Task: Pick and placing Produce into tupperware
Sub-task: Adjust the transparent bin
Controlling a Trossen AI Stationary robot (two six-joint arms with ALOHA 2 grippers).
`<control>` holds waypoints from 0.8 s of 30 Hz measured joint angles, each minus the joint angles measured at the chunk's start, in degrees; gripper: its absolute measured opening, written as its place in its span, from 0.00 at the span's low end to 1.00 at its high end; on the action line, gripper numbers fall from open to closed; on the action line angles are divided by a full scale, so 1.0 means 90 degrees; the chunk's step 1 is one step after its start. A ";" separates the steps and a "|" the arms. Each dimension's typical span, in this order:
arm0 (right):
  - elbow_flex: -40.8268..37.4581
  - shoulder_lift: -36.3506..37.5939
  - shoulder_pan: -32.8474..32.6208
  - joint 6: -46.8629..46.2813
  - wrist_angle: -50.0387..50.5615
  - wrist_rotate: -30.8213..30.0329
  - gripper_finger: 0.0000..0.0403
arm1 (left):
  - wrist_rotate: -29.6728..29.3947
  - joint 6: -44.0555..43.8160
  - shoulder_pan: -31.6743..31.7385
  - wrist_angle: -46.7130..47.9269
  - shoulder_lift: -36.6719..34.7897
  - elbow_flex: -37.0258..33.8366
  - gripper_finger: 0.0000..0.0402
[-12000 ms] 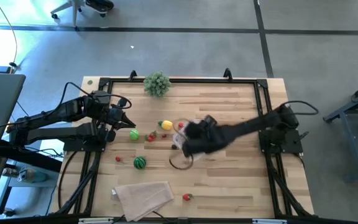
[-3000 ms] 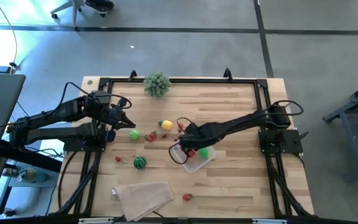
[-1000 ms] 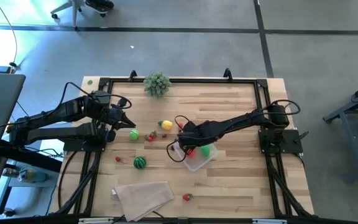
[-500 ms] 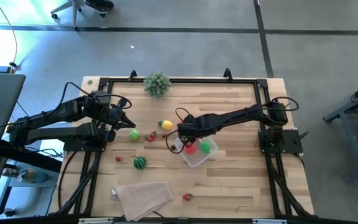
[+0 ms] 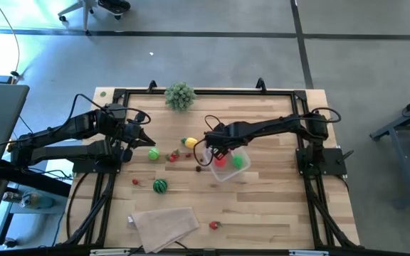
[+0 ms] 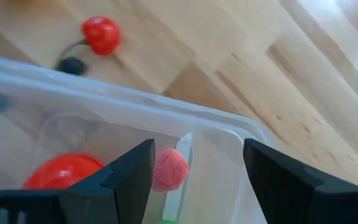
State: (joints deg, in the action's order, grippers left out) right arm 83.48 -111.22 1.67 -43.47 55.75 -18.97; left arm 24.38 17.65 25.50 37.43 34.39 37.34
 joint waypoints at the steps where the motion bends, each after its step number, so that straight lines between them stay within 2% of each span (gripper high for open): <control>1: 0.0000 -0.0001 0.0025 -0.0002 0.0034 -0.0004 0.59 | 0.0000 0.0001 -0.0001 0.0000 -0.0001 0.0000 0.04; 19: 0.0000 -0.0002 0.0313 0.0001 0.0255 -0.0293 0.59 | 0.0000 0.0000 0.0000 0.0000 0.0001 0.0000 0.04; 24: 0.0000 0.0103 0.0120 0.0001 0.0097 -0.0242 0.59 | -0.0001 0.0002 0.0000 0.0000 0.0001 0.0000 0.04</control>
State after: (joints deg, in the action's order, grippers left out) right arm 83.48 -110.29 2.75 -43.47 56.62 -21.15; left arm 24.37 17.67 25.50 37.43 34.39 37.34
